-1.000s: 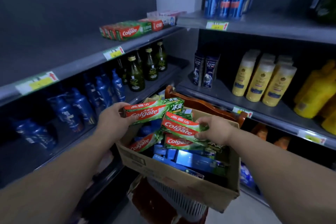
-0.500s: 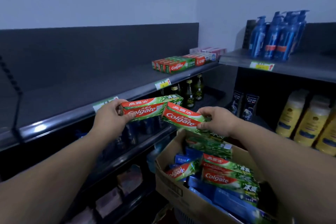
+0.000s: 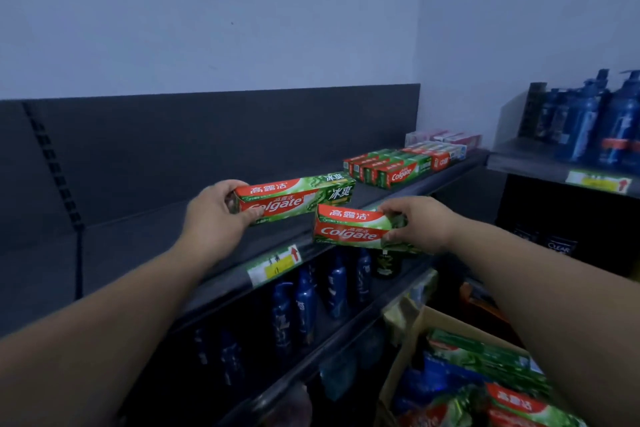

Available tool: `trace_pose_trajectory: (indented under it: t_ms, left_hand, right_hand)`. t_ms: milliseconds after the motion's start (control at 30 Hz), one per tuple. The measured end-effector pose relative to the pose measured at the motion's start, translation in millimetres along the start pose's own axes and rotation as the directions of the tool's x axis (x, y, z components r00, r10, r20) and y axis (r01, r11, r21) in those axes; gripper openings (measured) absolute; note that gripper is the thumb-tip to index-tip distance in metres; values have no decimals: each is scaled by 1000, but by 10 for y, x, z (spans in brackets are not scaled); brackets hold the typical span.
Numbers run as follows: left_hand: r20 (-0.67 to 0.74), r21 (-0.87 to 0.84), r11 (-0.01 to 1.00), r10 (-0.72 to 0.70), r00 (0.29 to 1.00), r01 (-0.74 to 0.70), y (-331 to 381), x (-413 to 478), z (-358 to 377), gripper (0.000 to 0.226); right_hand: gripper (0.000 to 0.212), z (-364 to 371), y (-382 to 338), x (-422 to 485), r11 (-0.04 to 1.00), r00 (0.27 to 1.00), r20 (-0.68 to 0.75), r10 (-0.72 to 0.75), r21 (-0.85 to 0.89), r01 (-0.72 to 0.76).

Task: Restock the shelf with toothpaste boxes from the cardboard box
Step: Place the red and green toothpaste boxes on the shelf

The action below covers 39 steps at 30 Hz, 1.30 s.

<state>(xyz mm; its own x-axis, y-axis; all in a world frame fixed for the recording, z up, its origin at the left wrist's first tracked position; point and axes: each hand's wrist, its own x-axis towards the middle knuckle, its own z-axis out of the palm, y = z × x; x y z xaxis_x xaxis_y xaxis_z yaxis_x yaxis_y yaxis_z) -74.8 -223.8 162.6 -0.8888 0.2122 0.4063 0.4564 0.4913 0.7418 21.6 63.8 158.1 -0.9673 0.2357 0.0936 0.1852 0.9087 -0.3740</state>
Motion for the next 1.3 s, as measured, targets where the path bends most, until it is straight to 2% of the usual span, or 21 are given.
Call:
trace_pose_trajectory:
  t_ms: [100, 300, 533, 833, 1100, 1300]
  left_hand:
    - [-18, 2, 1000, 13, 1000, -13, -161, 345, -103, 33]
    - [-20, -40, 999, 1, 1000, -2, -338, 814, -152, 31]
    - [-14, -97, 994, -58, 998, 56, -401, 1080, 21, 37]
    - [-8, -61, 989, -138, 990, 137, -449, 1359, 404, 35]
    - [-1, -11, 984, -178, 984, 177, -519, 1558, 748, 32]
    - [56, -50, 972, -226, 972, 229, -598, 1693, 899, 45]
  right_hand:
    - [50, -41, -196, 266, 1000, 1000, -22, -7, -27, 7]
    - [50, -100, -514, 684, 990, 997, -47, -65, -129, 58]
    - [44, -132, -636, 1057, 973, 994, 19, -106, -205, 108]
    - [53, 33, -428, 1620, 976, 988, 123, -96, -182, 117]
    - [37, 286, -252, 1843, 979, 984, -36, -172, -115, 167]
    - [31, 401, -158, 2002, 984, 979, -117, -169, -79, 161]
